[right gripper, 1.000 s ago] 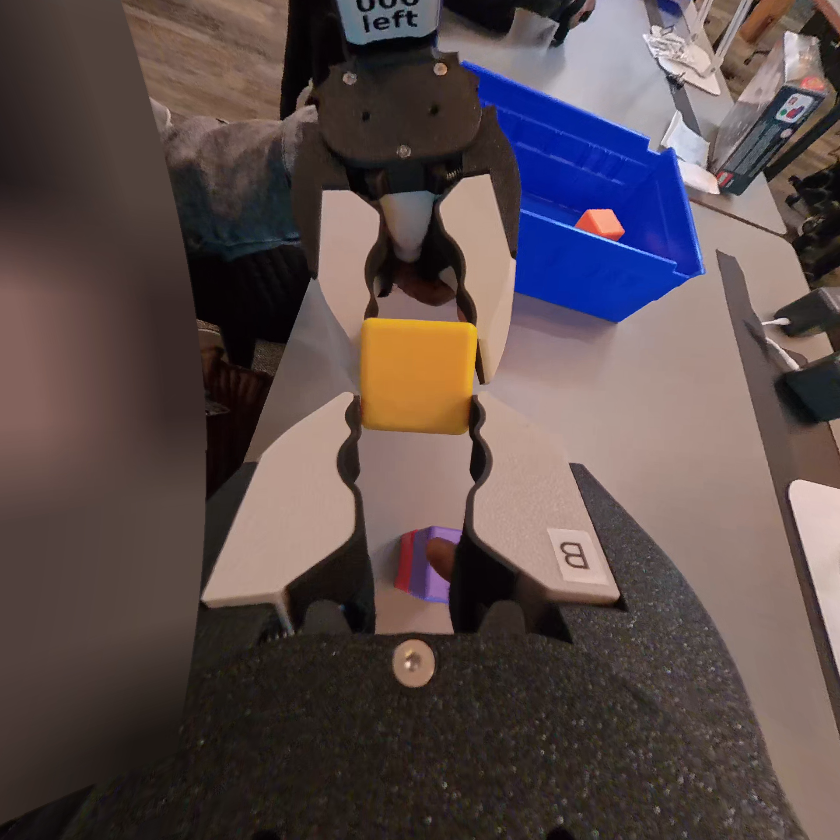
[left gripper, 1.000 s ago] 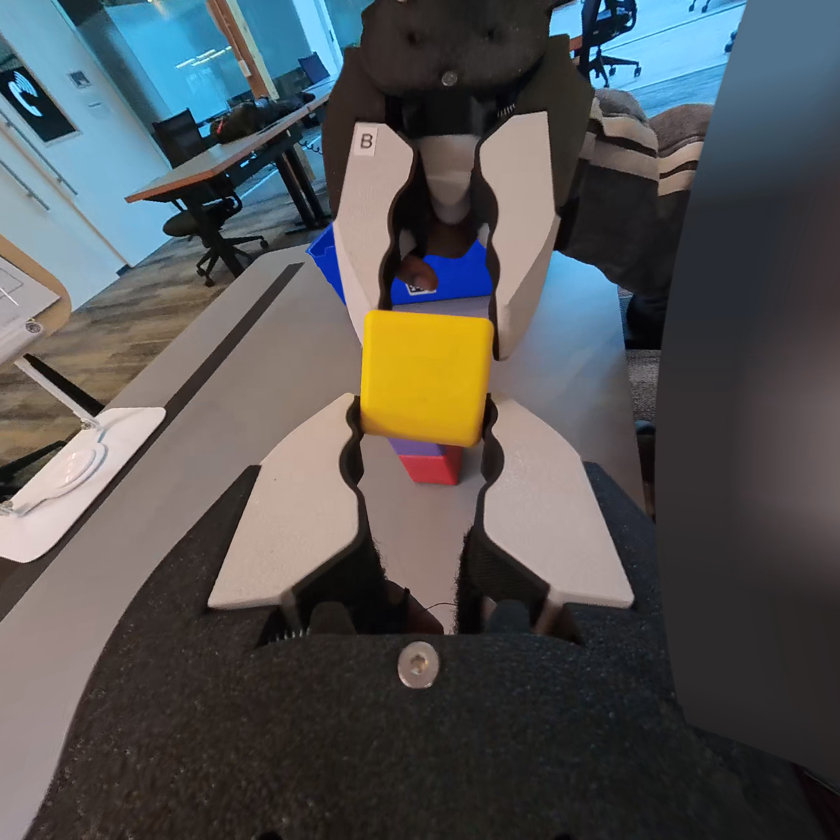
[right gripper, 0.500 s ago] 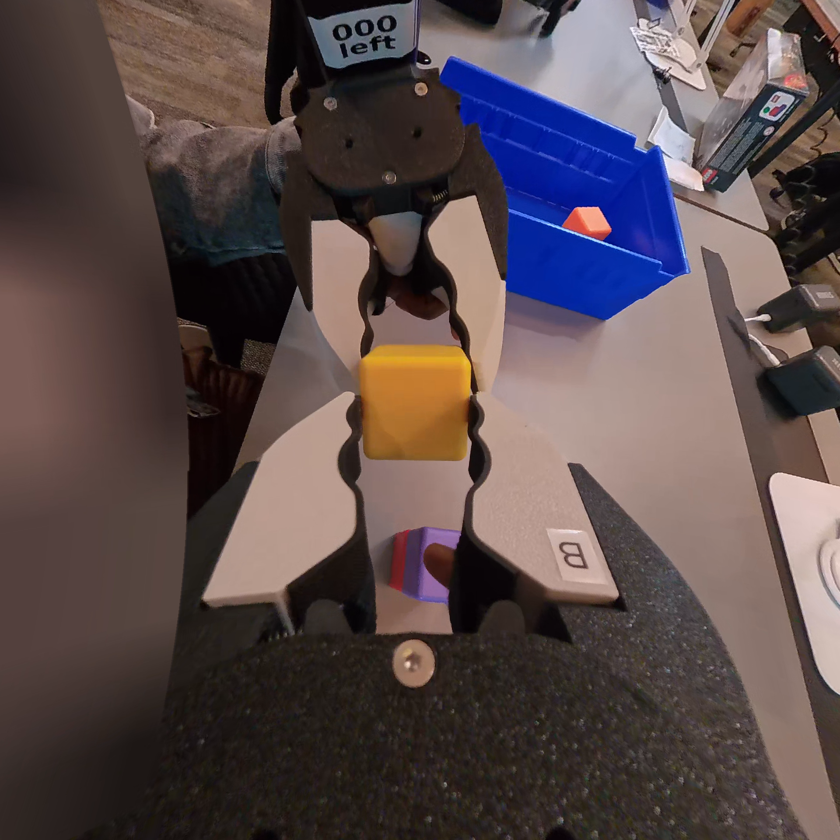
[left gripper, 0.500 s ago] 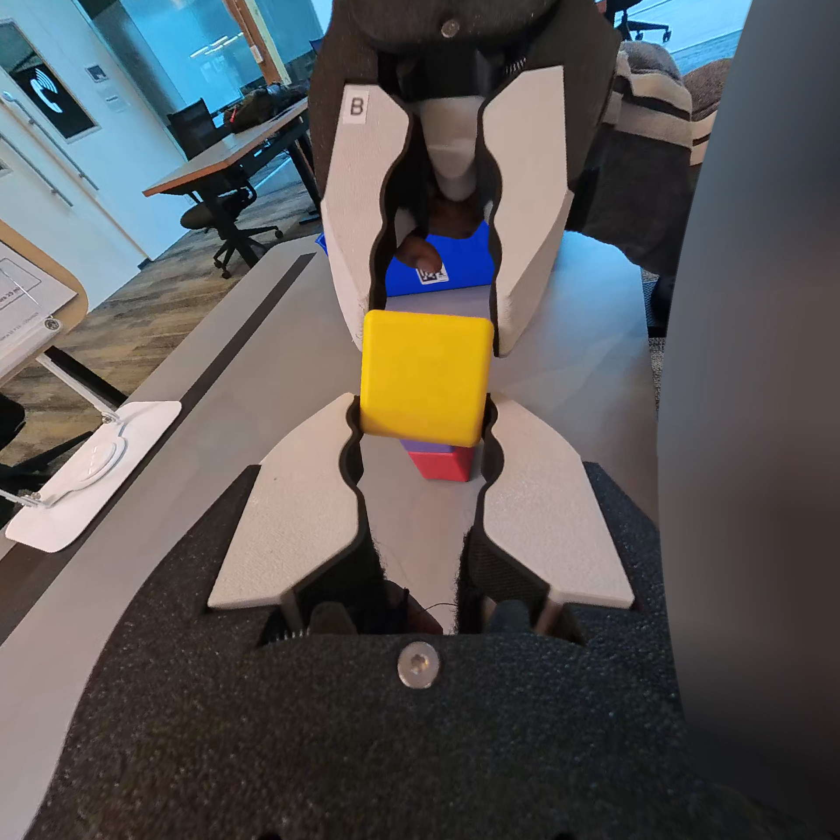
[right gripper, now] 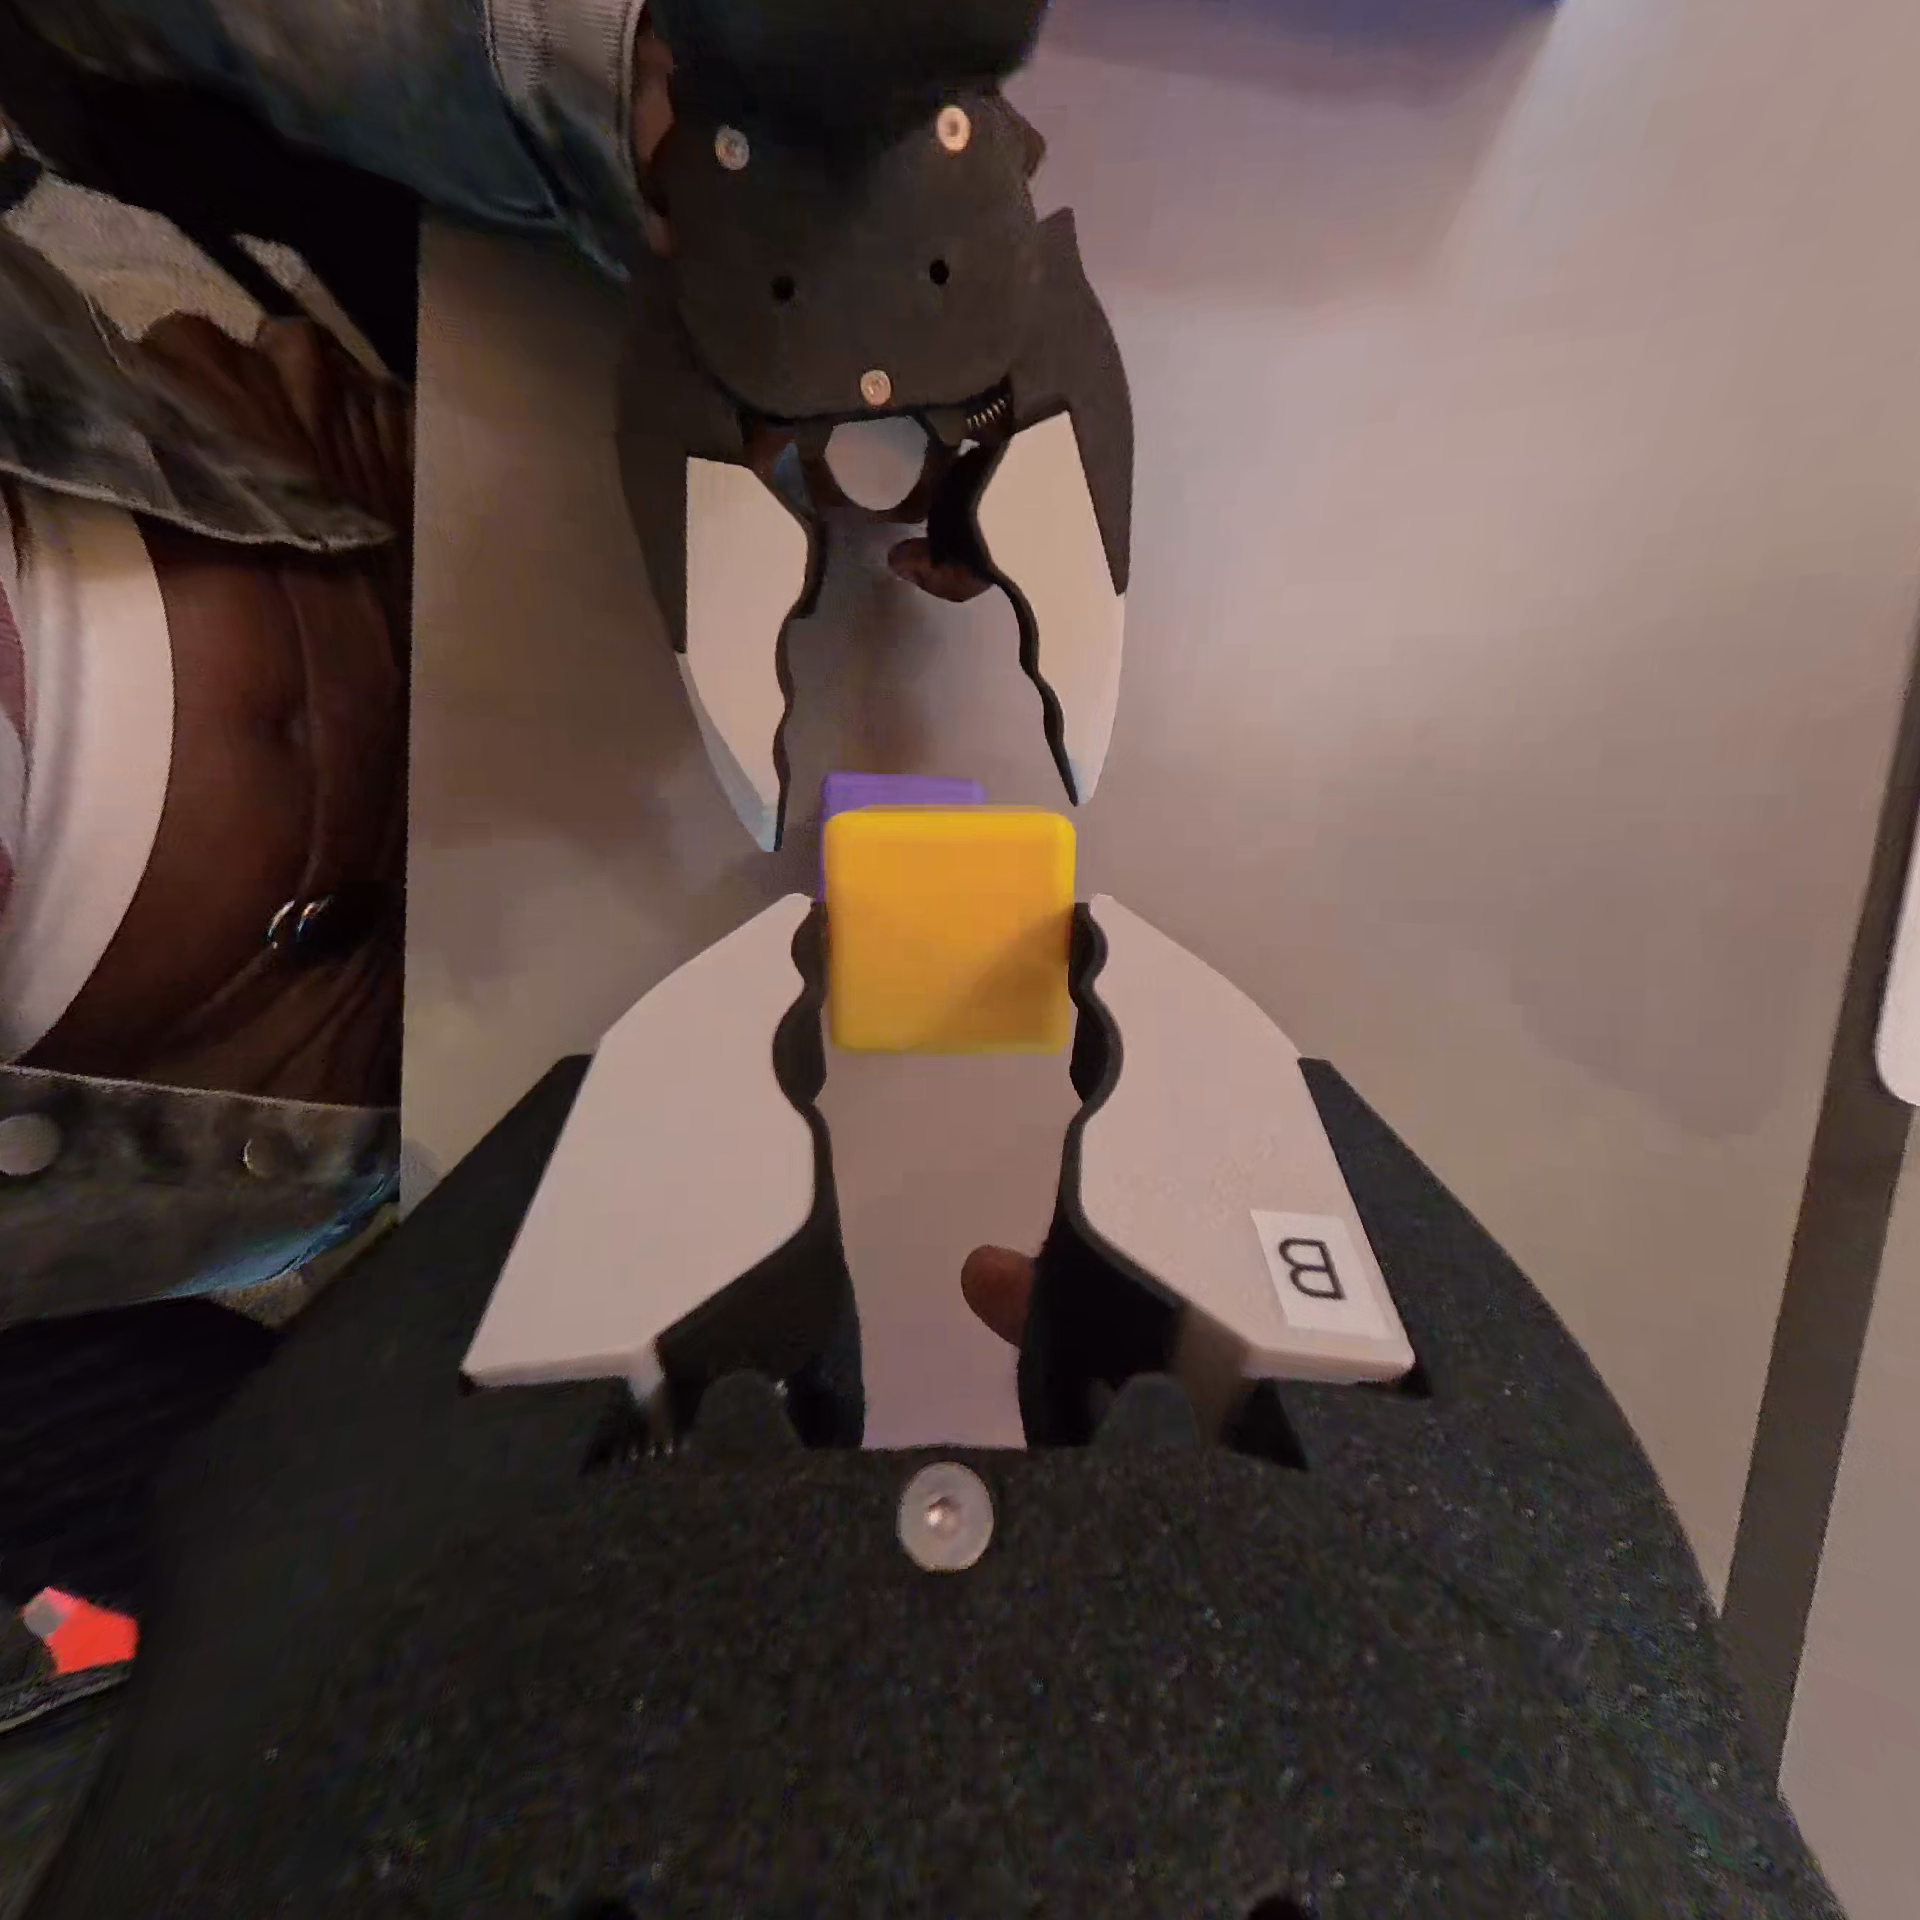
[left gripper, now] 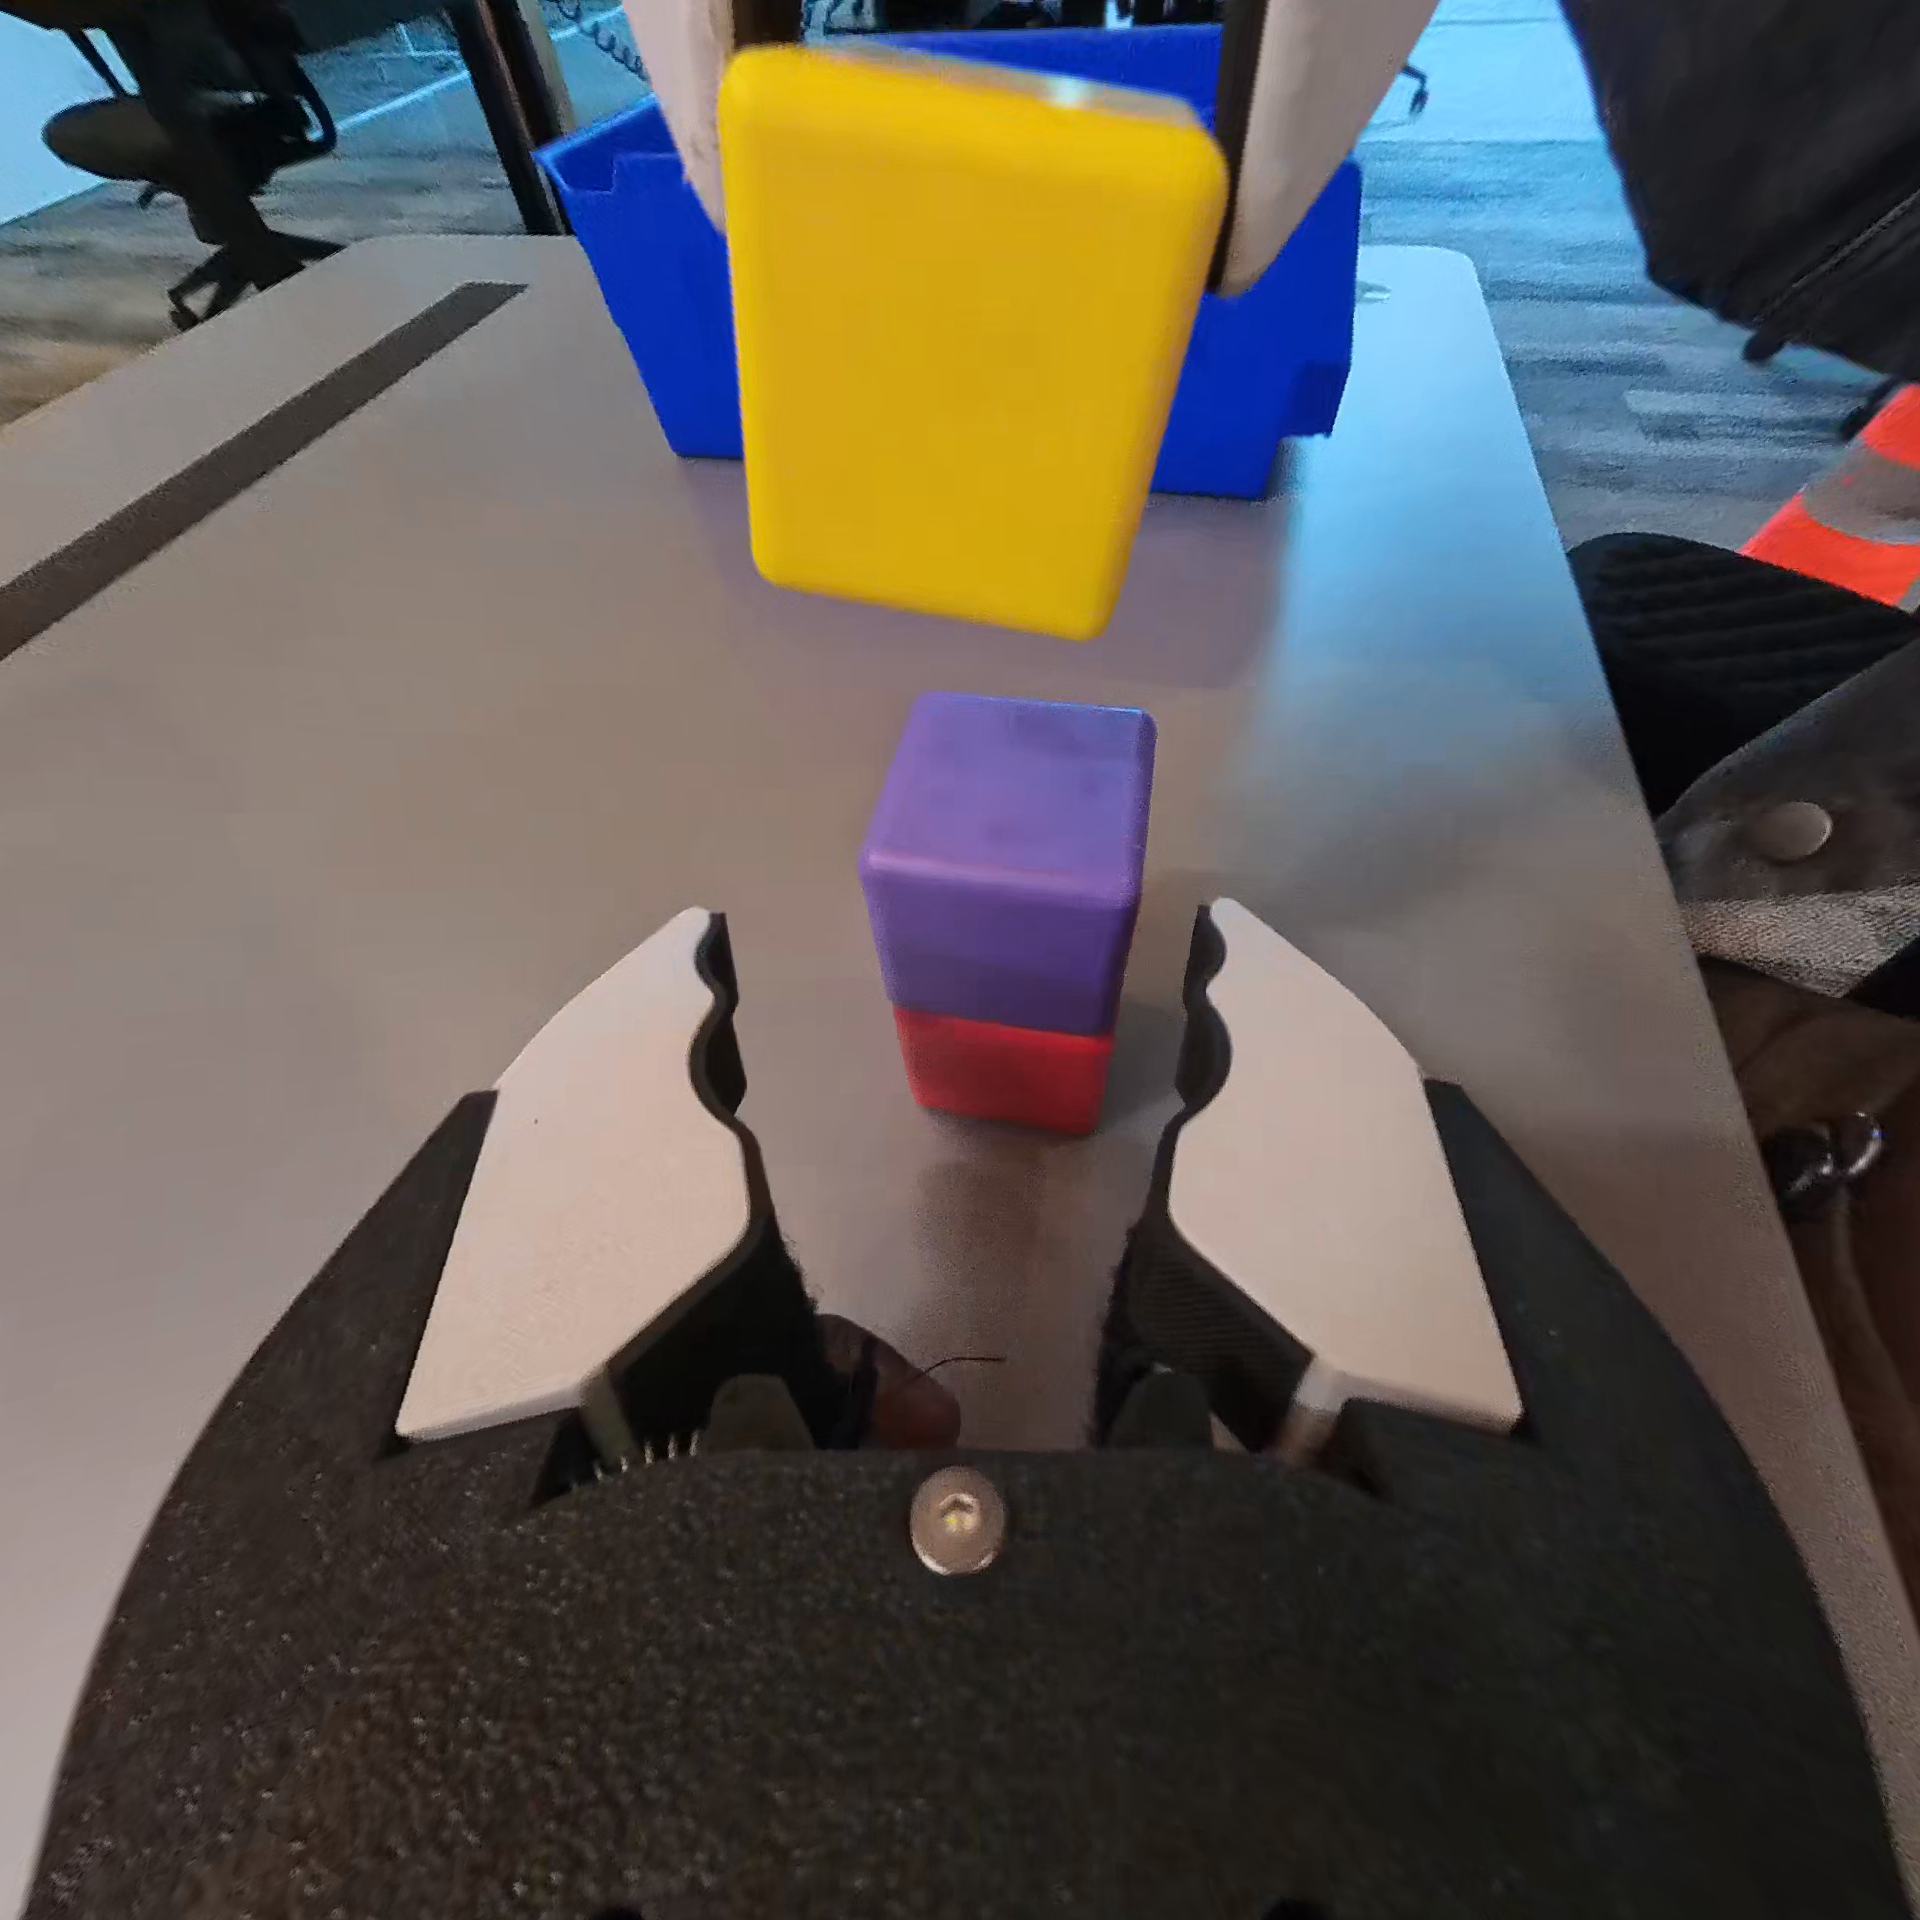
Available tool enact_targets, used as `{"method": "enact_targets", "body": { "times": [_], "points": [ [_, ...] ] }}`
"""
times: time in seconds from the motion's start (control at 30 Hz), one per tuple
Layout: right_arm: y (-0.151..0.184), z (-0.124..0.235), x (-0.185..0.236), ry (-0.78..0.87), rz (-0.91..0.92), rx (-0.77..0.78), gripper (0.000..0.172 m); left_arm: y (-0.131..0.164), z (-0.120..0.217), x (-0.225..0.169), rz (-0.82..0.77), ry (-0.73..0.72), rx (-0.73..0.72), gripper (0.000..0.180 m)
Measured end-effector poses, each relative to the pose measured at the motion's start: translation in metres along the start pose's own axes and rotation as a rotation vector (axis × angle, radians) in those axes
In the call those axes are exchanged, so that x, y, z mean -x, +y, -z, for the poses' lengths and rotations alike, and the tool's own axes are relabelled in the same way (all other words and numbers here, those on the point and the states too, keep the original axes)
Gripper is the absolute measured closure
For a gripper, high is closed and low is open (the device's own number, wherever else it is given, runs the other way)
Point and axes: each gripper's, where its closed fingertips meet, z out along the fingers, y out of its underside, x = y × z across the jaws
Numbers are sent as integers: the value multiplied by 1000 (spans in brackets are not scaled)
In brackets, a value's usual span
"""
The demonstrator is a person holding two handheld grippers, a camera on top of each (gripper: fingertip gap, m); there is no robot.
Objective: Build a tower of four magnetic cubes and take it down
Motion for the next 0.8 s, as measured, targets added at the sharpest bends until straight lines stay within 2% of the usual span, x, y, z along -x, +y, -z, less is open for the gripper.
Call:
{"method": "enact_targets", "body": {
  "times": [0.1, 0.17, 0.37, 0.8],
  "points": [
    [-1, -7, 3, -24, 12, 20, 127, -4, -7, -6, -32, 21, -44, 106],
    [-2, -12, 5, -34, 5, 27, 127, -3, -10, -6, -61, 13, -39, 130],
    [2, -22, 6, -33, -48, 110, 127, -2, -9, -9, -42, 40, -33, 131],
    [1, -29, 12, -50, -75, 182, 127, -2, -9, -9, -37, 40, -29, 131]
  ]
}}
